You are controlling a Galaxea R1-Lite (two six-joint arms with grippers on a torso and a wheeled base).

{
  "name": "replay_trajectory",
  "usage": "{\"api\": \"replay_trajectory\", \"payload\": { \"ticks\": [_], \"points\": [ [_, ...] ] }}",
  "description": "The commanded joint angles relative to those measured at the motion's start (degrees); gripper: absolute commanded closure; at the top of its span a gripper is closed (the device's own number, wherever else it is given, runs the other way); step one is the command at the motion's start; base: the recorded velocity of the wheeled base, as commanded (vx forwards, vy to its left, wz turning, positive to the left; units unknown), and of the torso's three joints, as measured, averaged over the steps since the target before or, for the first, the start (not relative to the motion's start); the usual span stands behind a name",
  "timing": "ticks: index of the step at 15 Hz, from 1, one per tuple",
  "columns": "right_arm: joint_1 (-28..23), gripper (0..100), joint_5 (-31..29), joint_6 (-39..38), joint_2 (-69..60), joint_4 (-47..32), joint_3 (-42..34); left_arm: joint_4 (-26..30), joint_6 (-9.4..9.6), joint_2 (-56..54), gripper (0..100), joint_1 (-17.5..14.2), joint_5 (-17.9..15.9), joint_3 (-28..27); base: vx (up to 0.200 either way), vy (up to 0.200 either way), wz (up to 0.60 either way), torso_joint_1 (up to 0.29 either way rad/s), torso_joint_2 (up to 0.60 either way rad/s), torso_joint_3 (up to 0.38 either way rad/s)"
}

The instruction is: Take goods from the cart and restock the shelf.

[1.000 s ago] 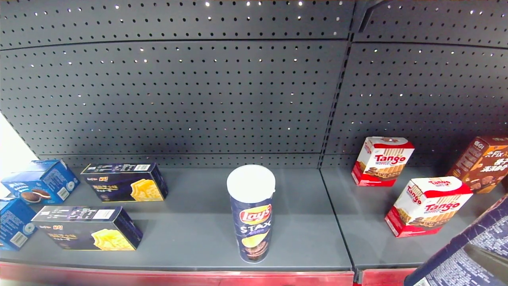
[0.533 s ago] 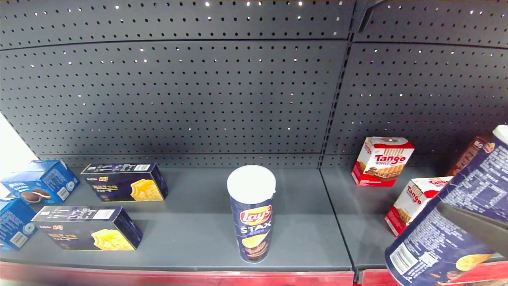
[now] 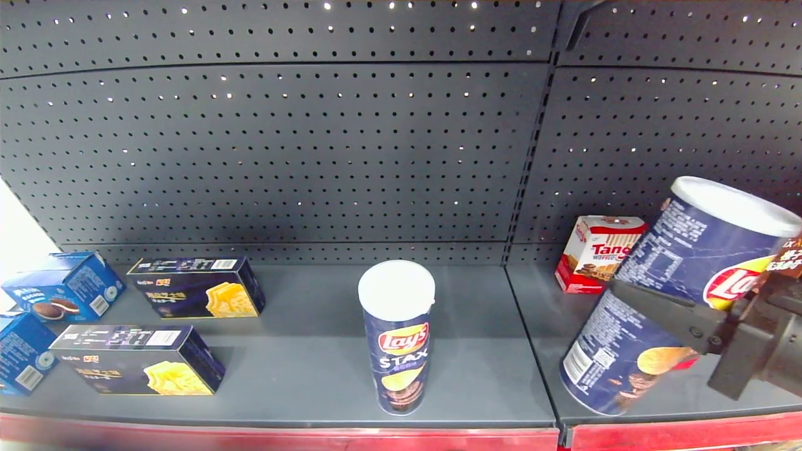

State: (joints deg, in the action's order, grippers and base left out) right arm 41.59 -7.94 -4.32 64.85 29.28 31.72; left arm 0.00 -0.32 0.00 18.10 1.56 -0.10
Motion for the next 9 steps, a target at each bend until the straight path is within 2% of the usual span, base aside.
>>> {"api": "replay_trajectory", "payload": {
  "ticks": [1,4,7,9],
  "points": [
    [-0.1,100,-0.6,-0.4,6.1,1.9,0.3,0.0,-0.03,0.0,0,0.0,0.0,0.0,0.000,0.000,0.00,0.000,0.00,0.000],
    [-1.6,100,-4.8,-0.8,21.1,8.6,9.5,0.0,-0.03,0.0,0,0.0,0.0,0.0,0.000,0.000,0.00,0.000,0.00,0.000],
    [-1.5,100,-6.8,-0.7,31.6,11.4,17.9,0.0,-0.03,0.0,0,0.0,0.0,0.0,0.000,0.000,0.00,0.000,0.00,0.000],
    [-2.1,100,-11.0,-0.5,38.8,13.3,25.8,0.0,-0.03,0.0,0,0.0,0.0,0.0,0.000,0.000,0.00,0.000,0.00,0.000]
  ]
}}
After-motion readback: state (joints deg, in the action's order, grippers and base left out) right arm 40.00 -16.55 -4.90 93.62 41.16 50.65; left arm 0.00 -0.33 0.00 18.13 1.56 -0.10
